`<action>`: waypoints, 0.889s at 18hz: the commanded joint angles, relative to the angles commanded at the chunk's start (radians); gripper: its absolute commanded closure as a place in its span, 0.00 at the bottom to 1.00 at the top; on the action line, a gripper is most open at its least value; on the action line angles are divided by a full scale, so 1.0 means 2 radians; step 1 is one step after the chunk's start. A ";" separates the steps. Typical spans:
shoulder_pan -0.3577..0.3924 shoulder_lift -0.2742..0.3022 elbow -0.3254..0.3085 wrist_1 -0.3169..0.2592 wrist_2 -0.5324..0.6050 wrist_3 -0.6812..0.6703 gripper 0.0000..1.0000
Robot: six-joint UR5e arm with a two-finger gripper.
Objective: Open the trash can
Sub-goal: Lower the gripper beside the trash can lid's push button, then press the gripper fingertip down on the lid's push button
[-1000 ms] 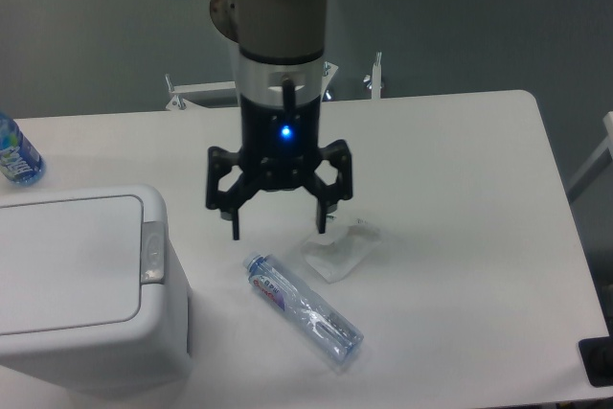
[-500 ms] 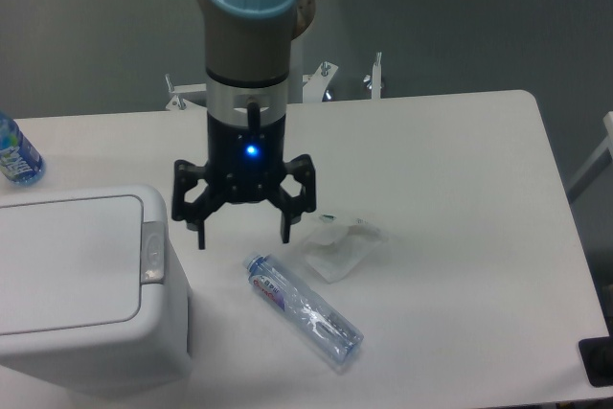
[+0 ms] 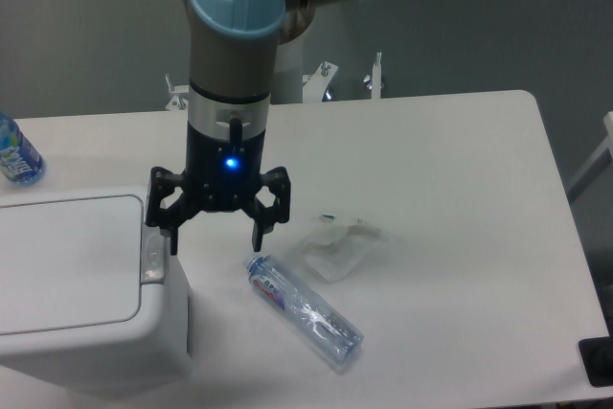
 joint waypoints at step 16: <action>-0.004 -0.006 -0.003 0.002 0.001 0.000 0.00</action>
